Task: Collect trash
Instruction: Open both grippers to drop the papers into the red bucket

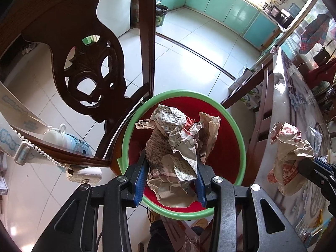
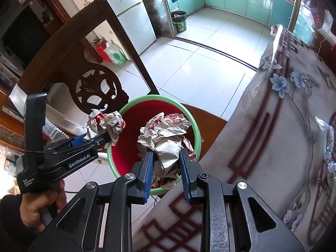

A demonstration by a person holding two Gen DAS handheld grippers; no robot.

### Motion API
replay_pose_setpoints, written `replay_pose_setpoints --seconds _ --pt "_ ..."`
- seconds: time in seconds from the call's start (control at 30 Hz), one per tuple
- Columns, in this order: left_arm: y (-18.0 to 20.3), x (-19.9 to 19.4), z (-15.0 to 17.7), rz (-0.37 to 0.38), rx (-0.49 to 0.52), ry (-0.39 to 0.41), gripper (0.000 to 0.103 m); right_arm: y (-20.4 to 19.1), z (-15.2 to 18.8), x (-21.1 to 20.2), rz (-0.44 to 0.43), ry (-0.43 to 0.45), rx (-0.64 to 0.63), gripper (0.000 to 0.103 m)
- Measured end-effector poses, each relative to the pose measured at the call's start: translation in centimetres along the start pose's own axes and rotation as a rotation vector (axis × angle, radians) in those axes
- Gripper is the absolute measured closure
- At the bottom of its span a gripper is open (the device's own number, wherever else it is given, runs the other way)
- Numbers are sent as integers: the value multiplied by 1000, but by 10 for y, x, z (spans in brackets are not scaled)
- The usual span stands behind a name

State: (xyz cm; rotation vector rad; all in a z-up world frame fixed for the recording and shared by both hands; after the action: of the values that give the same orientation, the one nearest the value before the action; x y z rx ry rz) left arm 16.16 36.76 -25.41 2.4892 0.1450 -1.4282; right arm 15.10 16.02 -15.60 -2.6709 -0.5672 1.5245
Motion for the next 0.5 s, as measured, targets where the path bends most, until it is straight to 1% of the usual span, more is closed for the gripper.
replay_pose_setpoints --seconds 0.13,0.27,0.3,0.33,0.37,0.4,0.43,0.47,0.5 --pt "-2 3 2 -4 -2 -10 66 -5 1 5 -13 -13 -9 78" --pt "-3 3 2 -8 4 -7 65 -9 0 4 -23 -1 -19 78" --pt "-3 3 2 -11 3 -6 65 -9 0 3 -24 2 -22 77" --pt "-3 3 2 -15 2 -5 65 -10 0 3 -24 7 -25 72" --pt "-4 3 1 -21 0 -4 59 -10 -1 1 -24 18 -26 69" --pt "-5 3 1 -22 -5 -5 58 -10 -2 0 -22 25 -25 60" --pt "-6 2 1 -21 -13 -5 55 -10 -2 -2 -18 36 -26 53" --pt "-8 2 1 -21 -21 -5 51 -10 -3 -5 -15 46 -28 52" --pt "-9 1 1 -24 -27 -4 50 -9 -3 -6 -13 49 -28 51"
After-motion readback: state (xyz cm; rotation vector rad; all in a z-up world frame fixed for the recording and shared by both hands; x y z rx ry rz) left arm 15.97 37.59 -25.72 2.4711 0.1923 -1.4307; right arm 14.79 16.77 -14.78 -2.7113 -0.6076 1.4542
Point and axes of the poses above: each gripper's, at about its wrist camera, not at the fingertips, and x roughly the way its jaws point, y to its right, z to its underside, the point moved 5 cm from there along x, roughly the way its jaws point, and after that the axes turned 11 degrees about y, right-handed, at the moved point
